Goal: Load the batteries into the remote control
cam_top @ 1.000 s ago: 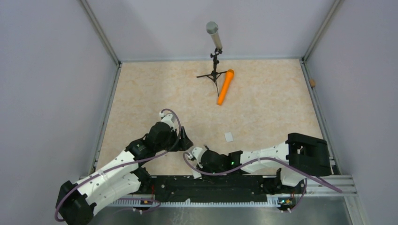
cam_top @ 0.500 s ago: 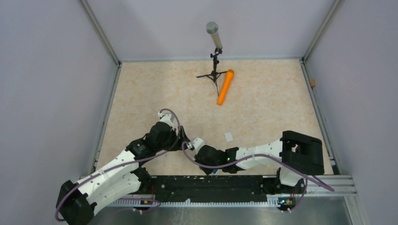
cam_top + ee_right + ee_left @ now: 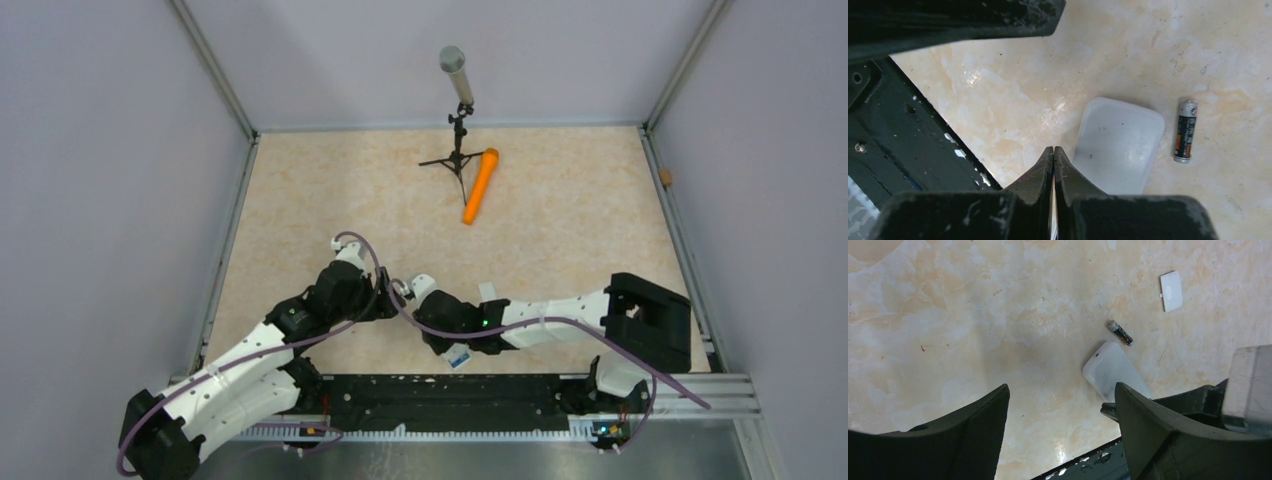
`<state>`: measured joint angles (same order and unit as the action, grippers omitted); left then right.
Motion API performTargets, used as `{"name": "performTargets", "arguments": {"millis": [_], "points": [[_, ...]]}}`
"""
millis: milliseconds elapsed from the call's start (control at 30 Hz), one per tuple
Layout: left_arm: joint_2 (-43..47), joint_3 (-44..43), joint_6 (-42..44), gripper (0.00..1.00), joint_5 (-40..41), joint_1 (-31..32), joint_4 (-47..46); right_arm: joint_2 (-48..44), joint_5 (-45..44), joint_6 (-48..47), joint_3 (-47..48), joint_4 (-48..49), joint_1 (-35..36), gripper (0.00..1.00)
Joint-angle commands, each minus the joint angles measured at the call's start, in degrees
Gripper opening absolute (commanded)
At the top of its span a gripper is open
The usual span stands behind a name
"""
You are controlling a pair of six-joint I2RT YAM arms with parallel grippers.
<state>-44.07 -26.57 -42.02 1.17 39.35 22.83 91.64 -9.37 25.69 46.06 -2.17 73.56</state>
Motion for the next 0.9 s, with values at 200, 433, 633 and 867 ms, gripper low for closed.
{"name": "performTargets", "arguments": {"millis": [200, 433, 633, 867], "points": [[-0.78, 0.64, -0.13, 0.77, -0.10, -0.33, -2.17, -7.19, -6.36, -3.91, 7.00, -7.65, -3.63, 0.16], [-0.80, 0.91, -0.05, 0.78, -0.11, -0.40, -2.41, -3.96, -4.55, -5.39, 9.04, -9.18, -8.78, 0.30], [-1.60, 0.73, 0.36, 0.78, -0.52, -0.46, -2.72, 2.07, -2.86, -6.54, 12.15, -10.75, -11.30, 0.32], [-2.78, 0.41, 0.82, 0.80, -0.86, -0.64, -3.03, 6.01, -0.64, -7.35, 12.35, -10.41, -13.18, 0.35]]}}
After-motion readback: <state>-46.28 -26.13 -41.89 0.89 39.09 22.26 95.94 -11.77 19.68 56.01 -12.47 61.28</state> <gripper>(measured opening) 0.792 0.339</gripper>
